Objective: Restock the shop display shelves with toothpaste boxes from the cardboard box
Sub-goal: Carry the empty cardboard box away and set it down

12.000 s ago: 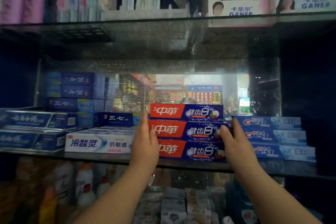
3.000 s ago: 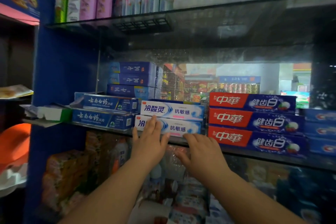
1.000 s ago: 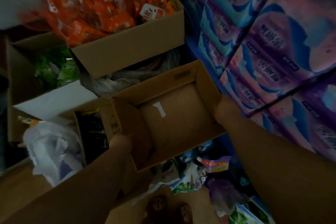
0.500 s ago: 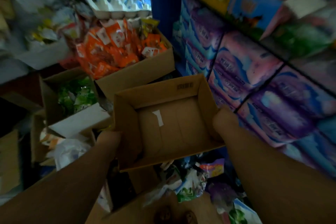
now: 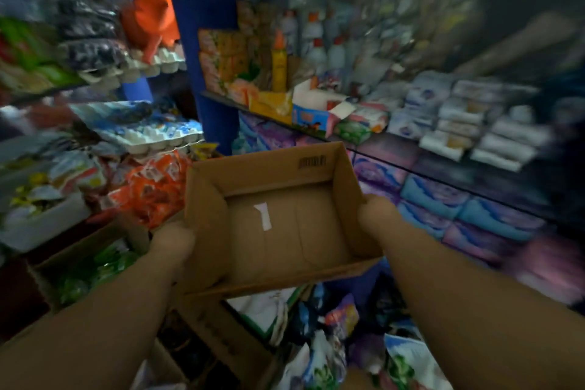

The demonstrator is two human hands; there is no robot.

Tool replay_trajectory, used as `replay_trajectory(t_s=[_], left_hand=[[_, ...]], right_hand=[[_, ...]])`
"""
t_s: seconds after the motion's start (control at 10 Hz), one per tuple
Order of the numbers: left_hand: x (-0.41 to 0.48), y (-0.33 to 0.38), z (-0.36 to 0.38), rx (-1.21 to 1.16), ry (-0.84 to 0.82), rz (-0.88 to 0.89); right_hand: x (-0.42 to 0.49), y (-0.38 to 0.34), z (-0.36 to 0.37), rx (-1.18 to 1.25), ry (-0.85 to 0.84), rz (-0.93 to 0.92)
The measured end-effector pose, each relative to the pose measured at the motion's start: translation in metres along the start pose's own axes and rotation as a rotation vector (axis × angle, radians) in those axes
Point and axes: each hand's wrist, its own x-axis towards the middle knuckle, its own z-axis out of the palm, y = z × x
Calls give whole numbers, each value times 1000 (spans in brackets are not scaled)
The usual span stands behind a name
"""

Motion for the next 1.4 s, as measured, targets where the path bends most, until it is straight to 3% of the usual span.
replay_trajectory(t_s=[0.2, 0.3, 0.4, 0.6, 0.9, 1.2, 1.4], left_hand=[[-48, 35, -25, 106, 7, 260], [-83, 64, -12, 69, -41, 338], [-127, 101, 10, 32, -119, 417], [-207, 187, 86, 185, -342, 746], [-424, 263, 221, 200, -689, 1040], [-648, 287, 295, 457, -714, 1346], [-771, 295, 350, 385, -844, 1405]], right_hand=[[-82, 34, -44, -88, 123, 126], [-124, 72, -72, 45, 180, 246], [-169, 117, -101, 64, 230, 396], [-266, 226, -164, 37, 401, 630], [-452, 374, -203, 322, 654, 1051], [-595, 496, -244, 416, 965, 1276], [-676, 559, -269, 407, 959, 1367]])
